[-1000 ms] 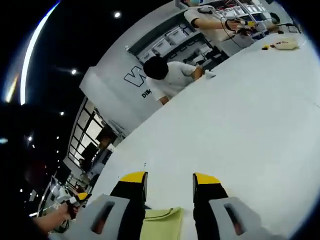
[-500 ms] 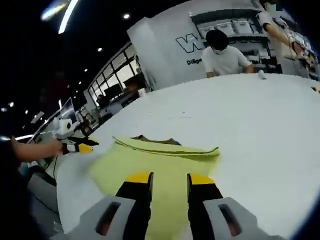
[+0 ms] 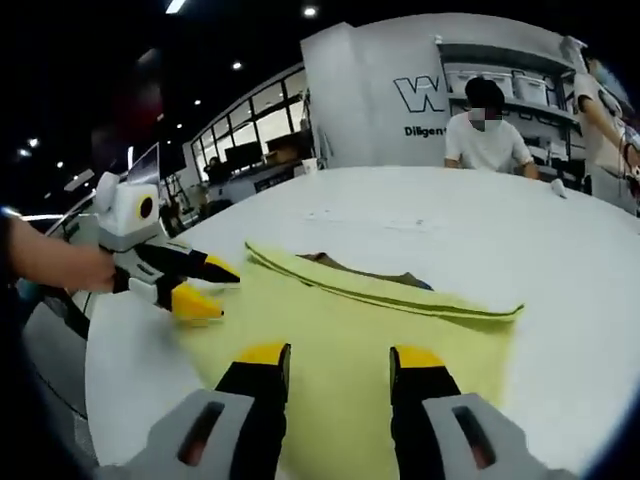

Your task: Fold the garment on the visible template until the final outline fits inside the template.

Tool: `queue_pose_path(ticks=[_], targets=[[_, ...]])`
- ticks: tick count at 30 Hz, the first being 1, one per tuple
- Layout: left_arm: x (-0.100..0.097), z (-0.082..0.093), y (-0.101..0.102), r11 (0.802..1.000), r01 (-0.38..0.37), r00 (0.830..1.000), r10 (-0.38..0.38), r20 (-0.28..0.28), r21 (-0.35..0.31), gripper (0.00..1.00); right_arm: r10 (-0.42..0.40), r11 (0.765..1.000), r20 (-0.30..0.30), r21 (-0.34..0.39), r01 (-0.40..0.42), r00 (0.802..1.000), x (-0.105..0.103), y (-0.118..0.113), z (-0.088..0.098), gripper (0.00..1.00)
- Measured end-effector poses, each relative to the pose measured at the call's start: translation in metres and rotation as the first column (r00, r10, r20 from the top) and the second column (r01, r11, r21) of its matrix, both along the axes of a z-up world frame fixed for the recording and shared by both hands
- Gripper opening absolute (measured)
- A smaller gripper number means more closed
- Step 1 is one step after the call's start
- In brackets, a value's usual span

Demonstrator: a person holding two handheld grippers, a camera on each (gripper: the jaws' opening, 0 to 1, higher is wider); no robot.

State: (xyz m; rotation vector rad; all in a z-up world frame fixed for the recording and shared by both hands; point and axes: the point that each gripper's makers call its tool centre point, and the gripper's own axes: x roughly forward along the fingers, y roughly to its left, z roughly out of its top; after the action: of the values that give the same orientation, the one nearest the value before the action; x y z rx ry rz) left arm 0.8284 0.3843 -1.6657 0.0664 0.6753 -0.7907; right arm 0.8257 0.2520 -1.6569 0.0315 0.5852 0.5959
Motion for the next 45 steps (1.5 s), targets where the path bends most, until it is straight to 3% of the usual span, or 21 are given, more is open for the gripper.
queue_pose_path(ticks=[1, 2, 3, 4, 5, 6, 8, 14, 25, 33, 39, 45], targets=[[-0.001, -0.004, 0.001, 1.000, 0.004, 1.000, -0.004, -0.003, 0.014, 0.38, 0.015, 1.000, -0.016, -0.014, -0.015, 1.000, -0.003, 0.002, -0.004, 0.46], [-0.007, -0.008, -0.001, 1.000, 0.010, 1.000, -0.010, -0.001, 0.021, 0.38, 0.036, 0.996, -0.060, -0.079, -0.040, 0.998, -0.009, 0.001, -0.020, 0.51], [-0.008, -0.012, 0.001, 0.999, 0.013, 1.000, -0.012, -0.006, 0.031, 0.37, 0.052, 0.992, -0.057, -0.110, -0.059, 0.997, -0.011, 0.003, -0.027, 0.53], [-0.003, -0.007, 0.002, 0.999, 0.029, 0.996, -0.031, 0.078, 0.030, 0.36, 0.083, 0.987, 0.035, -0.143, -0.077, 0.996, -0.007, 0.005, -0.019, 0.53], [-0.007, -0.011, 0.005, 0.998, 0.036, 0.998, -0.039, 0.052, 0.053, 0.36, 0.081, 0.986, 0.041, -0.148, -0.074, 0.996, -0.007, 0.005, -0.017, 0.52], [-0.011, -0.010, 0.005, 0.998, 0.035, 0.998, -0.038, 0.043, 0.058, 0.35, 0.066, 0.990, 0.022, -0.130, -0.063, 0.998, -0.010, 0.005, -0.017, 0.50], [-0.014, -0.011, 0.007, 0.995, 0.063, 0.995, -0.069, 0.075, 0.079, 0.35, 0.059, 0.990, 0.030, -0.131, -0.055, 0.998, -0.013, 0.004, -0.016, 0.48], [-0.023, -0.012, 0.011, 0.996, 0.062, 0.994, -0.068, 0.090, 0.060, 0.34, 0.073, 0.989, 0.037, -0.130, -0.068, 0.997, -0.024, 0.004, -0.014, 0.44], [-0.079, -0.011, 0.026, 0.995, 0.065, 0.990, -0.074, 0.121, 0.075, 0.33, 0.104, 0.988, 0.039, -0.122, -0.098, 0.994, -0.072, 0.009, -0.019, 0.35], [-0.115, -0.013, 0.034, 0.990, 0.098, 0.989, -0.107, 0.097, 0.100, 0.33, 0.117, 0.986, 0.027, -0.126, -0.113, 0.993, -0.115, 0.013, -0.018, 0.35], [-0.154, -0.013, 0.037, 0.983, 0.134, 0.987, -0.143, 0.067, 0.127, 0.33, 0.150, 0.982, 0.013, -0.122, -0.147, 0.989, -0.155, 0.018, -0.016, 0.35], [-0.173, -0.014, 0.040, 0.984, 0.126, 0.989, -0.134, 0.058, 0.127, 0.34, 0.169, 0.979, 0.009, -0.119, -0.167, 0.986, -0.170, 0.022, -0.015, 0.35]])
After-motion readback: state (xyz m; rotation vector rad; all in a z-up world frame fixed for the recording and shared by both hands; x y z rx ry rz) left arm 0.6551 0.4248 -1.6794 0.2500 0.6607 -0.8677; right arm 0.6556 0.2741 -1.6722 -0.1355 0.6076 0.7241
